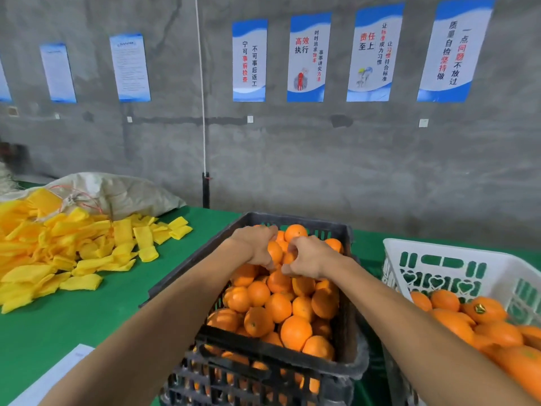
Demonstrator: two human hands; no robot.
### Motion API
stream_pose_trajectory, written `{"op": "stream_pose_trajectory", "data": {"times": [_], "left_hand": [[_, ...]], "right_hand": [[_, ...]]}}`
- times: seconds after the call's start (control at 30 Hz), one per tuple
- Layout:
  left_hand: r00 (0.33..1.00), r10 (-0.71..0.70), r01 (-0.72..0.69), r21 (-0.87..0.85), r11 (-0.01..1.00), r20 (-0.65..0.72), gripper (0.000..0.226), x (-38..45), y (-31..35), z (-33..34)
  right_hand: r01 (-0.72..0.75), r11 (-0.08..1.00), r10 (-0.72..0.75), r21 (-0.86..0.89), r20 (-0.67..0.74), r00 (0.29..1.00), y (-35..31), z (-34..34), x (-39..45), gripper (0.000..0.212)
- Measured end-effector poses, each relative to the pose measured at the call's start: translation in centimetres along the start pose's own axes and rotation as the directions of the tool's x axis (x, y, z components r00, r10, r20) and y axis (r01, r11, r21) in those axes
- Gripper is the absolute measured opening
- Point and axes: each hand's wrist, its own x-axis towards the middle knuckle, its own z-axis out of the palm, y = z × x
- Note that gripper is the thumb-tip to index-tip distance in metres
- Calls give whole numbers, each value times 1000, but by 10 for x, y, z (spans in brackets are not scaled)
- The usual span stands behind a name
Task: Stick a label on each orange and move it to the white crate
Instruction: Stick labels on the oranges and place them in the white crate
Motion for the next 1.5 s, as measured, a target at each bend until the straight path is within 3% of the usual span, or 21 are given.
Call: {"op": "stream_pose_trajectory", "data": {"times": [0.07, 0.13, 0.23, 0.33, 0.43, 0.5, 0.57, 0.63, 0.8, 0.97, 1.1, 1.23, 1.33, 1.43, 1.5], "left_hand": [[995, -18, 17, -10, 1000, -96, 86, -31, 4, -12], [985, -63, 55, -55, 997, -159, 89, -69, 7, -18], [955, -122, 45, -277, 960, -269, 82, -130, 12, -14], [887, -158, -85, -489, 868, -434, 83, -187, 26, 0], [784, -181, -272, -590, 761, -594, 79, -228, 51, 17], [707, -211, -353, -596, 721, -675, 71, -249, 68, 29], [677, -244, -374, -610, 699, -695, 66, -267, 81, 47], [702, -276, -346, -653, 674, -657, 66, -283, 89, 70], [849, -290, -170, -747, 643, -442, 68, -319, 104, 146], [918, -308, 36, -720, 693, -251, 56, -337, 111, 195], [935, -324, 161, -644, 748, -142, 52, -338, 119, 212], [935, -344, 207, -653, 728, -87, 59, -338, 125, 221], [907, -416, 203, -805, 558, -60, 58, -344, 127, 223], [882, -471, 120, -972, 200, 12, 51, -355, 131, 229], [881, -462, 90, -994, -55, 105, 53, -362, 136, 232]], "right_hand": [[7, 999, -5, 38, -50, 999, -7, -15, -28, 50], [13, 999, -14, 43, 18, 1000, -15, -24, -61, 45], [21, 999, -23, 32, 44, 999, -24, -24, -111, 34], [77, 981, -41, 179, -194, 980, -31, -22, -159, 36], [218, 936, -84, 277, -425, 901, -43, -19, -201, 56], [304, 918, -137, 255, -515, 846, -49, -11, -227, 60], [324, 912, -147, 254, -535, 832, -51, 4, -250, 59], [343, 903, -158, 259, -542, 825, -49, 23, -271, 57], [402, 912, -295, 83, -550, 782, -43, 91, -305, 47], [259, 935, -177, 242, -316, 932, -36, 163, -319, 48], [153, 950, -102, 271, -196, 975, -33, 196, -319, 48], [117, 944, -77, 308, -139, 987, -28, 214, -326, 49], [101, 932, -48, 349, -157, 986, -20, 213, -337, 51], [163, 947, -125, 277, -149, 981, -3, 210, -350, 43], [150, 957, -135, 249, -76, 988, 7, 211, -356, 54]]}}
